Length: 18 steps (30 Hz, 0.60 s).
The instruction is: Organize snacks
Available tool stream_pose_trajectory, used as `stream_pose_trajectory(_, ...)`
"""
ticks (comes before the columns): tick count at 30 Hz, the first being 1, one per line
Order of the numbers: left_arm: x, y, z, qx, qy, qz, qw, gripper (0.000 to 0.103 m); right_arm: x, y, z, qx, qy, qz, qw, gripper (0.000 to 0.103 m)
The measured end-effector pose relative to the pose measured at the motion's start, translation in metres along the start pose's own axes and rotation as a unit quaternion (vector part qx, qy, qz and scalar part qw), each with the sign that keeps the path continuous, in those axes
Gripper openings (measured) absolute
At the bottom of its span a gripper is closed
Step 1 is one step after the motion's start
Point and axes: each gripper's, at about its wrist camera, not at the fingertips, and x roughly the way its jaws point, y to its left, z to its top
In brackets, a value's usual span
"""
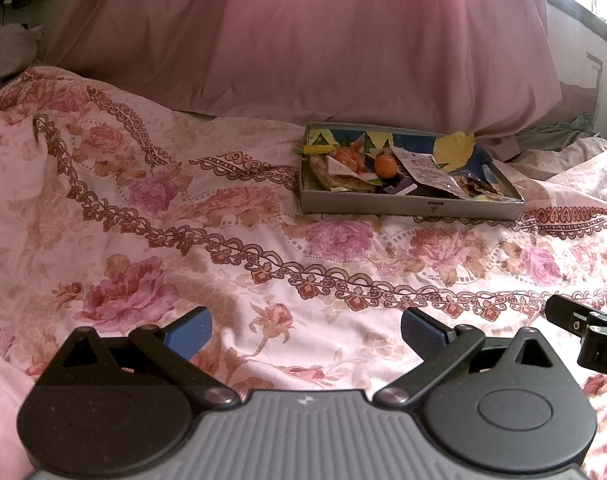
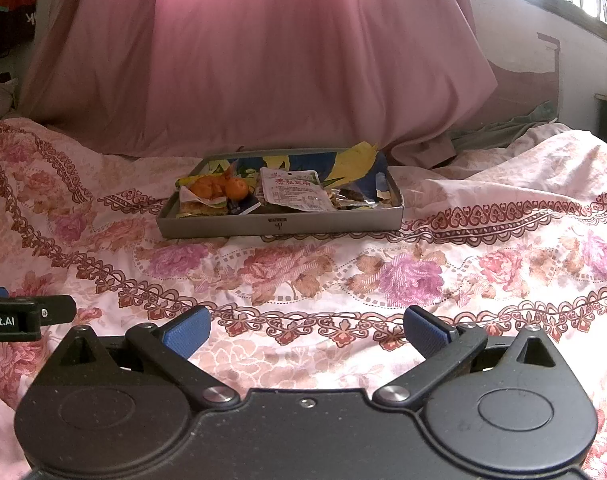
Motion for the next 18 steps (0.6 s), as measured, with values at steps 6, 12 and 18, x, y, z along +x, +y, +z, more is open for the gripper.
stream_pose_trajectory(6,0.0006,0.0005,-0.0015,0.0,0.0,-0.001,1.0,0.103,0.0,-0.0001,0.0003,0.001,0.0,0.0,1.0,0.102)
stream_pose_trajectory(12,0.0029,0.0007,-0.0024,-0.002,0.012,0.003,0.9999,0.103,0.0004,-0.0003,-0.0004,0.0,0.001,0.0,1.0,0.102)
stream_pose_trajectory(18,0.0034,0.0024,-0.0011,-0.01,0.016,0.003,0.9998,0.103,0.0015,-0.0003,-0.0026,-0.001,0.004,-0.001,1.0,0.102)
